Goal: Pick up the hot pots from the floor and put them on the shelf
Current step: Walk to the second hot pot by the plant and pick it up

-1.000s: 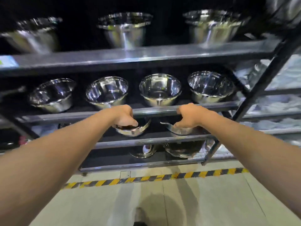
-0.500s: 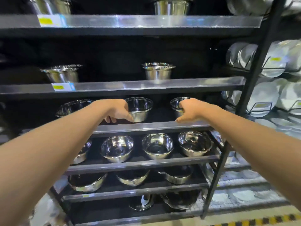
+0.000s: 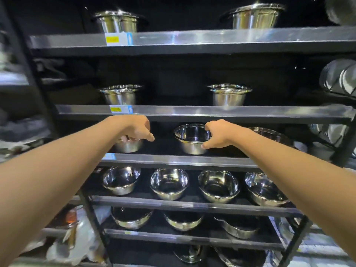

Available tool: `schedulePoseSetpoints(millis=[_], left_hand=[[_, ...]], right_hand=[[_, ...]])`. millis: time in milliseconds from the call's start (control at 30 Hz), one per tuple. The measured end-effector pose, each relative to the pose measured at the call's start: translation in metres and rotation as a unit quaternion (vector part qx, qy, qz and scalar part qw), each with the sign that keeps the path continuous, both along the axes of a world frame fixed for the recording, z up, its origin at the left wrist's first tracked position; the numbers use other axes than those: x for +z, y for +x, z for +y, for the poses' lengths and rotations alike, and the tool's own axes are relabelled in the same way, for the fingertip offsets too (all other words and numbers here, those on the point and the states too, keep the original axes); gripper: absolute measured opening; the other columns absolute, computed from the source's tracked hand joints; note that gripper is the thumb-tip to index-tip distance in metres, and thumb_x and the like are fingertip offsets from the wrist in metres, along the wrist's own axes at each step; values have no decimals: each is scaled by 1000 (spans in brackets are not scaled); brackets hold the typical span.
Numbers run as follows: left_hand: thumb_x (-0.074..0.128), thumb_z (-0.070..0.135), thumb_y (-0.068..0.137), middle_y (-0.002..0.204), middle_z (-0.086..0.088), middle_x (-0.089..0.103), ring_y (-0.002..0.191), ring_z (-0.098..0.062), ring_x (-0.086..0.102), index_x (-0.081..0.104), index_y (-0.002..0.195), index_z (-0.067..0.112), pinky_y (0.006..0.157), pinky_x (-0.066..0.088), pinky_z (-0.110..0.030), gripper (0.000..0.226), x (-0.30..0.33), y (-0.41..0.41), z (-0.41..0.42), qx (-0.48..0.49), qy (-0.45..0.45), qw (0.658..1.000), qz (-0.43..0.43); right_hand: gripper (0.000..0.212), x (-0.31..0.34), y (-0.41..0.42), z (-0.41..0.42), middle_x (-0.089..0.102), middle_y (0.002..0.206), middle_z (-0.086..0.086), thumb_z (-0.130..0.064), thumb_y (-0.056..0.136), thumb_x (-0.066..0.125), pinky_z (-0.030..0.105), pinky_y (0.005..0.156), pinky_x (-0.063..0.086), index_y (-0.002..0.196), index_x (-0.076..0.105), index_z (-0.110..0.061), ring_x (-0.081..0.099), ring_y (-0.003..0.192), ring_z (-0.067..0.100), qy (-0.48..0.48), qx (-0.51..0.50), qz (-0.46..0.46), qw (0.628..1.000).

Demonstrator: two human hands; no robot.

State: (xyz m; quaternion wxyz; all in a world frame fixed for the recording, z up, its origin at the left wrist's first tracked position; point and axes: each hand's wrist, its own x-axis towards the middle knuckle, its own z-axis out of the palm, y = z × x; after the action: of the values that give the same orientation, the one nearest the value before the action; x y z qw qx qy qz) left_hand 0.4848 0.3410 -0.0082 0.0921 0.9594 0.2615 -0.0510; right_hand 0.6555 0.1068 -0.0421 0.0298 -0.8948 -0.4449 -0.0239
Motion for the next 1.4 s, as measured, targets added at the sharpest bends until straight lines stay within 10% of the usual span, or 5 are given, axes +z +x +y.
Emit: schedulePoseSetpoints(millis=[333, 567, 700, 1400], left_hand=[[65, 42, 87, 95, -12, 71, 73, -25, 74, 67, 106, 14, 46, 57, -28, 34, 7, -178, 59, 264, 30, 964, -5], [69, 41, 88, 88, -3, 64, 67, -21, 73, 64, 106, 15, 51, 60, -32, 31, -2, -364, 9, 504, 28, 863, 18], [69, 40, 88, 89, -6, 65, 70, -22, 72, 61, 110, 15, 54, 61, -33, 34, -2, -448, -43, 611, 26, 790, 25], [65, 42, 92, 93, -8, 67, 75, -24, 73, 63, 118, 15, 57, 63, -36, 37, 12, -821, -360, 814, 48, 578, 20]], right_hand=[[65, 9, -78, 182, 63, 110, 11, -54, 75, 72, 45, 85, 53, 117, 57, -6, 60, 99, 32, 10, 276, -27, 961], [62, 4, -236, 256, 64, 107, 10, -58, 75, 69, 42, 80, 54, 111, 58, -9, 61, 92, 29, 3, 481, -19, 876], [39, -2, -329, 256, 61, 101, 2, -53, 79, 70, 37, 69, 48, 93, 54, -21, 55, 82, 23, 3, 580, -14, 815], [77, 23, -826, 122, 62, 122, 12, -62, 76, 72, 44, 87, 53, 128, 54, -8, 59, 106, 31, 31, 785, -40, 617]])
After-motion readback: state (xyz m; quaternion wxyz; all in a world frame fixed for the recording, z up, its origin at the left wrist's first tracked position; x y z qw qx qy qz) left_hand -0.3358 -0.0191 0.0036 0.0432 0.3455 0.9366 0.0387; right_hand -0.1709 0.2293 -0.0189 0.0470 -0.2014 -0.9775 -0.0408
